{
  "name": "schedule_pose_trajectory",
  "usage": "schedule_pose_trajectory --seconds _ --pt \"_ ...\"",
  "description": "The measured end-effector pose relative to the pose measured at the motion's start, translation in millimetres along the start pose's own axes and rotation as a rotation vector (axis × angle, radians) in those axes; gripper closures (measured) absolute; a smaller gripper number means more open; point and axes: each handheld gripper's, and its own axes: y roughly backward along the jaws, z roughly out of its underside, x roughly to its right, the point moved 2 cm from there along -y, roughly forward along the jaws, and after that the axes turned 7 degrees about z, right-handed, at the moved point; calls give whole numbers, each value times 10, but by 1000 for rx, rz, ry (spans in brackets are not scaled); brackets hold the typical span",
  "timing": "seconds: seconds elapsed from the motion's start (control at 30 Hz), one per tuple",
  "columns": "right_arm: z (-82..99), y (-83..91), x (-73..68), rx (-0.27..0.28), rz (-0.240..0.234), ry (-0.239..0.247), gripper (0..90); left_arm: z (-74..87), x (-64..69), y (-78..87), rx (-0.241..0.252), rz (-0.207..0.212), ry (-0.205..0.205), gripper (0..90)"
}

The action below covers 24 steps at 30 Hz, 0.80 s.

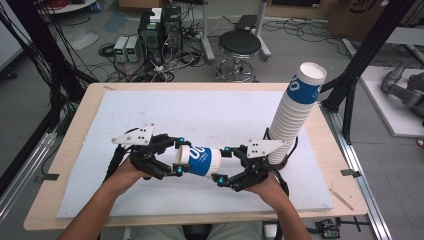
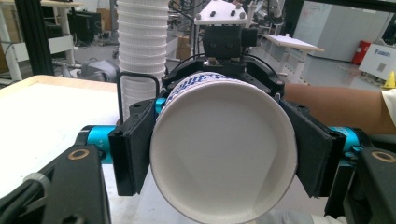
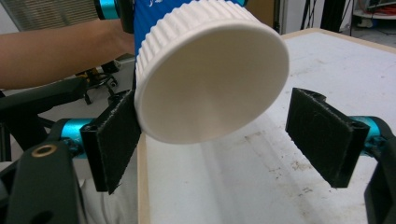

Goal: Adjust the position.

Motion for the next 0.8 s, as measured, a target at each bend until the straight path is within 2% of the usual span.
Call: schedule_pose_trajectory --seconds 0.03,0.1,0.2,0.3,0.33,0.43,0.5,0.57,0.73,0.8 --pt "2 -1 -9 -3 0 -15 188 2 -2 -16 0 7 0 305" --pt "4 -19 -2 5 -12 -1 184 1 1 -30 10 12 1 305" --pt "10 -28 -22 -5 -26 -28 175 5 3 -45 10 18 2 305" --pt "10 -69 -11 15 -40 10 171 13 8 -64 9 27 3 305" --pt "17 -63 -29 -2 -38 -12 170 15 9 -69 15 30 4 305" --pt "22 -70 -32 -7 -37 -9 171 18 8 -72 19 31 4 305" --pt "15 -88 -12 28 -50 26 174 23 11 -72 23 36 6 305" --pt "22 -55 -35 4 -49 -9 184 26 12 -70 28 39 6 305" --pt "14 -34 -31 1 -62 24 223 45 19 -65 20 41 0 308" --pt "11 -19 -36 -9 -53 19 246 53 20 -62 21 38 -2 311"
